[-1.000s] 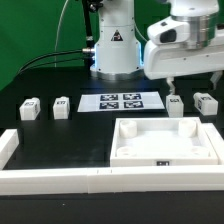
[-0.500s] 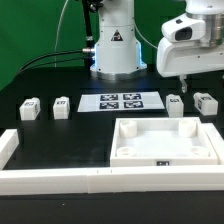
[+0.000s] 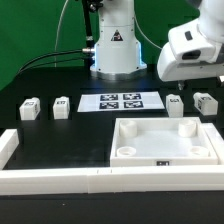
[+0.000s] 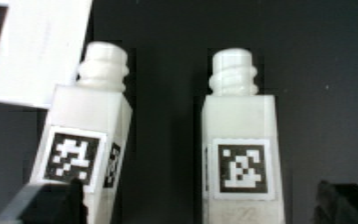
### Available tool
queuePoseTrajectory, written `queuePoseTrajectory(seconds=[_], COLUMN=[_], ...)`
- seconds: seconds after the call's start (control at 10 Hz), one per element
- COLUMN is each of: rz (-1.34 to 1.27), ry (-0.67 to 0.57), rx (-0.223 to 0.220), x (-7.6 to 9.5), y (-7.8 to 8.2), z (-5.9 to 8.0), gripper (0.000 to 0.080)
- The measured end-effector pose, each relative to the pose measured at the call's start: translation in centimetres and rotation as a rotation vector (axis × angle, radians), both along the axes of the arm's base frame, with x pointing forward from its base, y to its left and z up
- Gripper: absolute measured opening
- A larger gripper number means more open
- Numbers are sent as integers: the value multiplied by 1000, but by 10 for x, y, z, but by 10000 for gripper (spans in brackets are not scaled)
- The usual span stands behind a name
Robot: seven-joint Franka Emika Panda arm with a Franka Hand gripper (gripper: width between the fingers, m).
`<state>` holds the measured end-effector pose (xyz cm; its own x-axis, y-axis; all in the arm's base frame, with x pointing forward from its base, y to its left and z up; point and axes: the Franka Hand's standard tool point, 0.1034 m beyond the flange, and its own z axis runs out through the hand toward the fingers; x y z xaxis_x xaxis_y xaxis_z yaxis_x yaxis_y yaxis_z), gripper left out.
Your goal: Assemble one leg
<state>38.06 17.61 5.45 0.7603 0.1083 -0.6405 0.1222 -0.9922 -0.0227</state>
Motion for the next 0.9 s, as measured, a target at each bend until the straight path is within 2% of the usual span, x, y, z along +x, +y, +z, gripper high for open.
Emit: queuePoseTrajectory(seconds=[0.3, 0.4, 0.7, 0.9], rz=[27, 29, 31, 32], ry=[331, 376, 355, 340], rx=[-48, -52, -51, -45], x=[-4, -3, -2, -2], y=[5, 7, 14, 18], z=[-4, -8, -15, -25], gripper=[649, 649, 649, 649])
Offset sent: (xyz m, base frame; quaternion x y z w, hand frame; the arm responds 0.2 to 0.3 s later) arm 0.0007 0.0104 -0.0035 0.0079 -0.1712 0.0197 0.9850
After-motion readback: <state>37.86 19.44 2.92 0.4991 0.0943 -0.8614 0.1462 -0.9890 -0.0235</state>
